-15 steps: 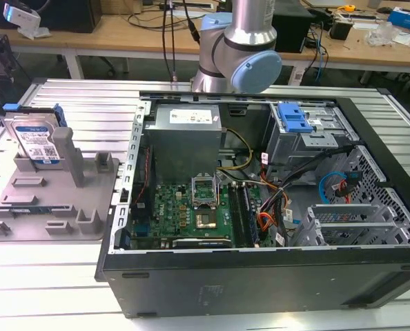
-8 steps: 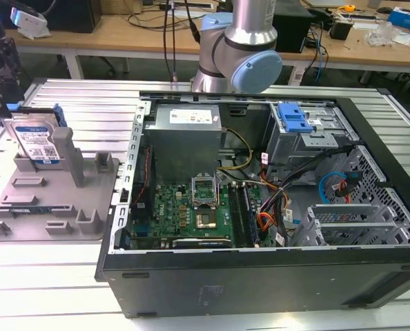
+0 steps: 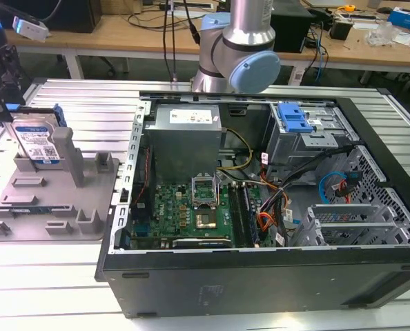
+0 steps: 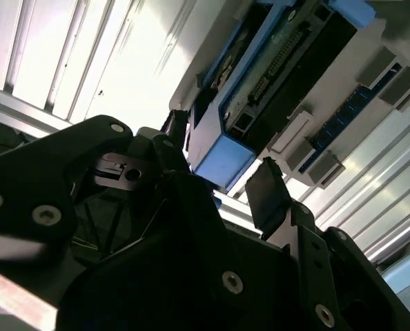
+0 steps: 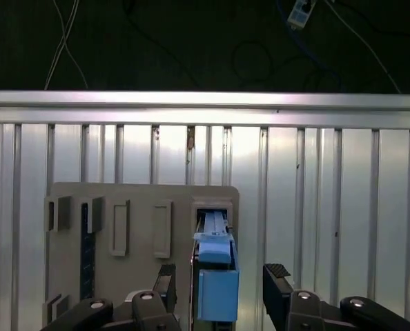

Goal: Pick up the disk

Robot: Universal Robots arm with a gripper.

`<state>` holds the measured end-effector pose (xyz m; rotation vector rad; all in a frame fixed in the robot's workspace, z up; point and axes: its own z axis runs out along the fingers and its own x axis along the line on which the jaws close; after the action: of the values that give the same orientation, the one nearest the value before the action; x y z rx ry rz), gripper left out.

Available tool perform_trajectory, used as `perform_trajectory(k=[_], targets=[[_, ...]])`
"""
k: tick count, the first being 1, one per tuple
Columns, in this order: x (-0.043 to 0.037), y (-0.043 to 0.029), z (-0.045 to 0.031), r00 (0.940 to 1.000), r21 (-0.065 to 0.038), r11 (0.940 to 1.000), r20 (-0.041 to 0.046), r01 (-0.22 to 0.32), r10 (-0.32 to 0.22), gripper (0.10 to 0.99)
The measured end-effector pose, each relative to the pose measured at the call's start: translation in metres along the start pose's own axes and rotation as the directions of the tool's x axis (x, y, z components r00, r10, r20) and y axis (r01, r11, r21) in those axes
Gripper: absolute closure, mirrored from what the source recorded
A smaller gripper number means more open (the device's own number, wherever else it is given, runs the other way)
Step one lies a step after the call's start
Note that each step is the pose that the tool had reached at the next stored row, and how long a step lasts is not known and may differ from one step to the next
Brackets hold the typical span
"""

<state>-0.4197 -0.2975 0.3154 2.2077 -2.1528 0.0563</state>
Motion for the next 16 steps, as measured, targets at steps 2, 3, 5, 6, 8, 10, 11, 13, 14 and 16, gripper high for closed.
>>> perform_trajectory(k=[2, 3, 5, 6, 8, 10, 11, 13, 14, 16], targets=[[0.0000, -0.0001, 0.0012, 1.0000, 0.000, 1.0000, -0.0009, 0.000, 0.000, 0.471], [0.0000, -0.0008, 0.0019, 1.0000, 0.000, 1.0000, -0.0018, 0.000, 0.000, 0.471], [0.0003, -0.0029, 0.0030, 1.0000, 0.000, 1.0000, -0.0023, 0.000, 0.000, 0.471], [0.0003, -0.0030, 0.0036, 1.0000, 0.000, 1.0000, -0.0023, 0.000, 0.000, 0.471], [0.0008, -0.0031, 0.0057, 1.0000, 0.000, 1.0000, -0.0025, 0.000, 0.000, 0.471], [0.0010, -0.0031, 0.0058, 1.0000, 0.000, 1.0000, -0.0025, 0.000, 0.000, 0.471], [0.0010, -0.0031, 0.0061, 1.0000, 0.000, 1.0000, -0.0024, 0.000, 0.000, 0.471], [0.0016, -0.0031, 0.0071, 1.0000, 0.000, 1.0000, -0.0023, 0.000, 0.000, 0.471], [0.0021, -0.0031, 0.0078, 1.0000, 0.000, 1.0000, -0.0024, 0.000, 0.000, 0.471], [0.0022, -0.0031, 0.0090, 1.0000, 0.000, 1.0000, -0.0023, 0.000, 0.000, 0.471]])
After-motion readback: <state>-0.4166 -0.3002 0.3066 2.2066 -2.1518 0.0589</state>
